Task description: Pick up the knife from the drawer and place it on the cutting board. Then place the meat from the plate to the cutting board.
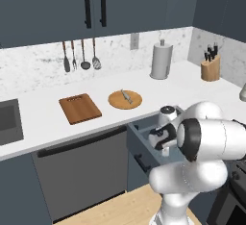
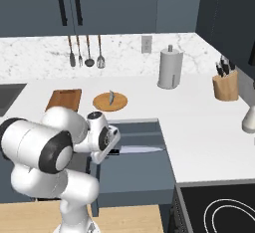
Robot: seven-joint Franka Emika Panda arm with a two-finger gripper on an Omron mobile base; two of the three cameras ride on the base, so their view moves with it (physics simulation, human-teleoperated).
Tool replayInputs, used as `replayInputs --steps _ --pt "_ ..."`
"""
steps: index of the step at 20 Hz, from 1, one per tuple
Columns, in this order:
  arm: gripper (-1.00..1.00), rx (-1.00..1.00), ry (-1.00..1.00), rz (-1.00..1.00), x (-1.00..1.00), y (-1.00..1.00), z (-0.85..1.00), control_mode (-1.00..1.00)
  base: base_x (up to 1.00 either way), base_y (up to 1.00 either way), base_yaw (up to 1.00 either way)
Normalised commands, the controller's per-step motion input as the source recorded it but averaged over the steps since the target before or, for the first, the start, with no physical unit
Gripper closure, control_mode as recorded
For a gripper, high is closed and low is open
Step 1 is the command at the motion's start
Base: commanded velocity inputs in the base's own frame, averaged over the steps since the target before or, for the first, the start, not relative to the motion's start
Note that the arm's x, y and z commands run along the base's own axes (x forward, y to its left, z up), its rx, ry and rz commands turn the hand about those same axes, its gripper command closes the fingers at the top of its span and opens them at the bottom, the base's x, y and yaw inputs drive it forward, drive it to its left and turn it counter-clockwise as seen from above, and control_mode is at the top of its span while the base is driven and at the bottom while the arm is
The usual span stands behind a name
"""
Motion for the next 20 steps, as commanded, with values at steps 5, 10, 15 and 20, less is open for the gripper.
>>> replayInputs --steps 5,10,15,20 --pt "1.00 -0.09 -0.14 0.00 -0.35 0.12 1.00 -1.00 0.00 0.00 0.00" --pt "1.00 -0.01 -0.06 0.00 -0.26 0.22 1.00 -1.00 0.00 0.00 0.00" --pt "1.00 -0.01 -0.04 0.07 -0.05 0.23 0.91 -1.00 0.00 0.00 0.00" --pt "1.00 0.00 -0.01 0.20 -0.26 0.01 0.47 -1.00 0.00 0.00 0.00"
